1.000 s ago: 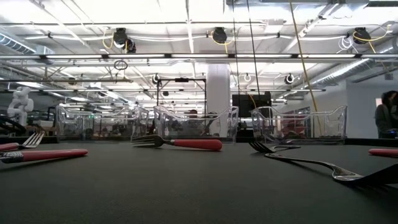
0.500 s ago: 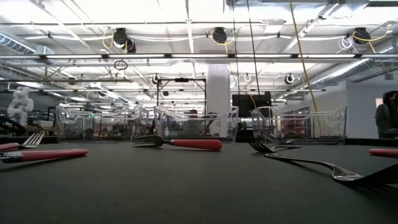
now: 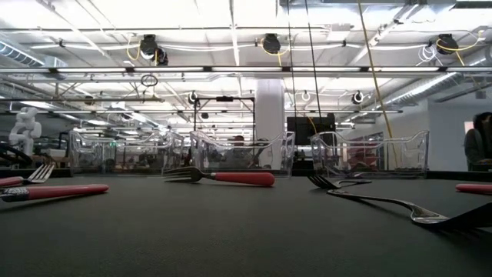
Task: Sort silverware by color (type)
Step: Put the black fork into the middle transparent bin
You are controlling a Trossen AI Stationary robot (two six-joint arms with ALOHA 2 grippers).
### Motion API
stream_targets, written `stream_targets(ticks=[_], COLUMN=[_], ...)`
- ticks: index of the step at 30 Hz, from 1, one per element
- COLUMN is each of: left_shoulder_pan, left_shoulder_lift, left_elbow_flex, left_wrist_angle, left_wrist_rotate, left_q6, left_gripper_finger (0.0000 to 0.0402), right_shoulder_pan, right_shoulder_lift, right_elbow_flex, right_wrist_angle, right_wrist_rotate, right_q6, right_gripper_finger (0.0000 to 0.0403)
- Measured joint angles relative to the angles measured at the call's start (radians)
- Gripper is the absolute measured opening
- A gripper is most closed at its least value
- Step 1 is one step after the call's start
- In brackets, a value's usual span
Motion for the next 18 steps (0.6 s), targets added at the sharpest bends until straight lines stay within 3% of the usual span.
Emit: stream_targets(ticks=[4,7,12,18], left_shoulder_pan=[-0.031,-0.056,-0.094,-0.134], left_shoulder_lift=[-0.003,-0.029,-0.095,-0.135], left_elbow_flex=[0.0,-0.001,-0.001,-0.009], left_wrist_angle=[0.005,0.005,-0.037,-0.121], left_wrist_rotate=[-0.158,-0.278,-0.362,-0.449], left_q6=[0.038,0.058,0.051,0.001], left_gripper_finger=[0.024,0.0272,0.0282,0.0283], right_shoulder_pan=[-0.008,-0.032,-0.107,-0.244], right_shoulder_lift=[0.0,0.0,0.0,-0.011], right_elbow_flex=[0.0,0.0,0.0,0.001], right_wrist_angle=[-0.029,-0.063,-0.075,-0.052], right_wrist_rotate=[0.055,0.072,0.075,0.095], right_q6=[-0.01,-0.016,-0.065,-0.233], right_gripper_finger=[0.0003,0.0003,0.0003,0.0003])
